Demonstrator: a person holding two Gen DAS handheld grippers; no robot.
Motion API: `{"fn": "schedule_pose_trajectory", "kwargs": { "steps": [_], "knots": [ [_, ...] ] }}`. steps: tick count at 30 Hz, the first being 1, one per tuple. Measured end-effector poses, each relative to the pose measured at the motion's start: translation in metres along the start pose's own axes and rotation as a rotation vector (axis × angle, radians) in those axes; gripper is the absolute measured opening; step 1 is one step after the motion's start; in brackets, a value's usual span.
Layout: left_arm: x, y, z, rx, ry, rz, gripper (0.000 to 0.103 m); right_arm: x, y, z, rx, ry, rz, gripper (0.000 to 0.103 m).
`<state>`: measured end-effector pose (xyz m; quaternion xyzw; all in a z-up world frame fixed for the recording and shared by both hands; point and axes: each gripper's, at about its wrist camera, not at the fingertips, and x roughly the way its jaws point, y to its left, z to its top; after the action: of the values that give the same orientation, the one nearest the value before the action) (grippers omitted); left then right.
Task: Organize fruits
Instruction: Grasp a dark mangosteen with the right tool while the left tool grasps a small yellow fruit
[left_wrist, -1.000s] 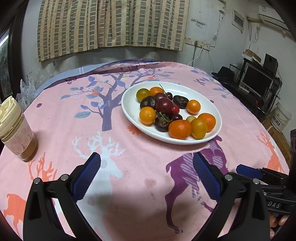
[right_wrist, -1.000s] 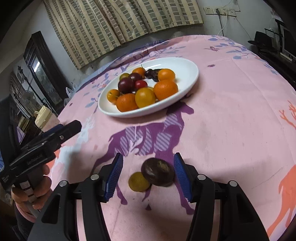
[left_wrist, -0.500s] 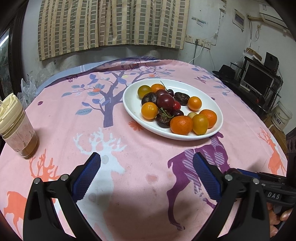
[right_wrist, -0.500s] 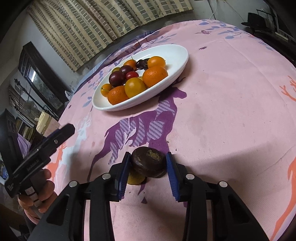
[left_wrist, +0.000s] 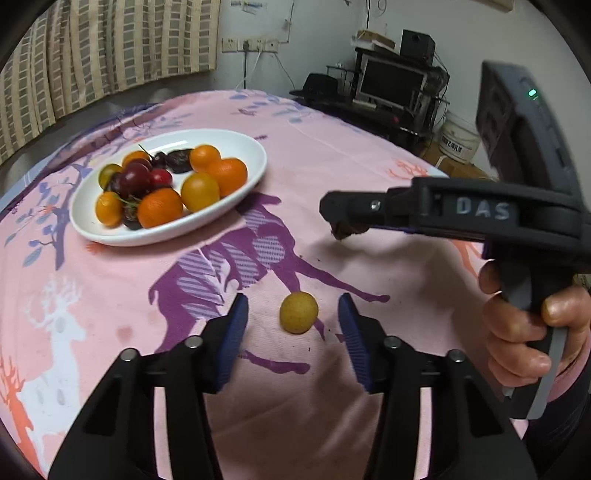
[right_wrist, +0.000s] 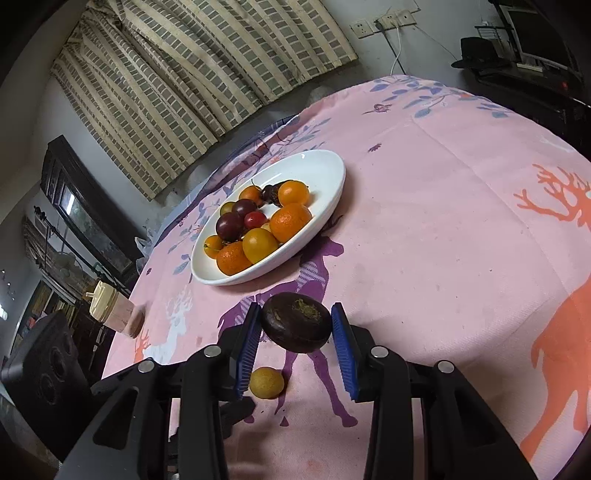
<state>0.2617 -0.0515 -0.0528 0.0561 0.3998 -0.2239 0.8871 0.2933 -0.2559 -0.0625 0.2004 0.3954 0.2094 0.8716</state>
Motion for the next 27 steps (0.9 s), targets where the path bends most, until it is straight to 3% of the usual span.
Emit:
{"fn": "schedule_pose_trajectory", "kwargs": {
  "steps": [3,8,11,15,23,27],
  "knots": [
    [0.007,-0.003,0.0,-0.002,0.021,-0.01,0.04,-0.001,-0.001,0.0,-0.002,0.003,0.014,0.039],
    [0.016,-0.011,-0.002,0.015,0.048,-0.013,0.036,-0.004,0.0,0.0,-0.005,-0.004,0.021,0.039],
    [0.019,-0.016,-0.003,0.029,0.052,0.019,0.036,-0.004,0.001,0.0,-0.008,-0.006,0.025,0.039],
    [0.025,-0.014,-0.004,0.019,0.076,0.053,0.026,-0.004,0.001,-0.001,-0.009,-0.006,0.024,0.039],
    [0.022,-0.013,-0.005,0.001,0.076,0.044,0.026,-0.004,0.003,-0.002,-0.018,-0.009,0.018,0.039],
    [0.003,-0.003,0.003,-0.03,0.018,0.05,0.026,-0.005,0.008,0.001,-0.033,-0.021,0.031,0.039]
  ]
}}
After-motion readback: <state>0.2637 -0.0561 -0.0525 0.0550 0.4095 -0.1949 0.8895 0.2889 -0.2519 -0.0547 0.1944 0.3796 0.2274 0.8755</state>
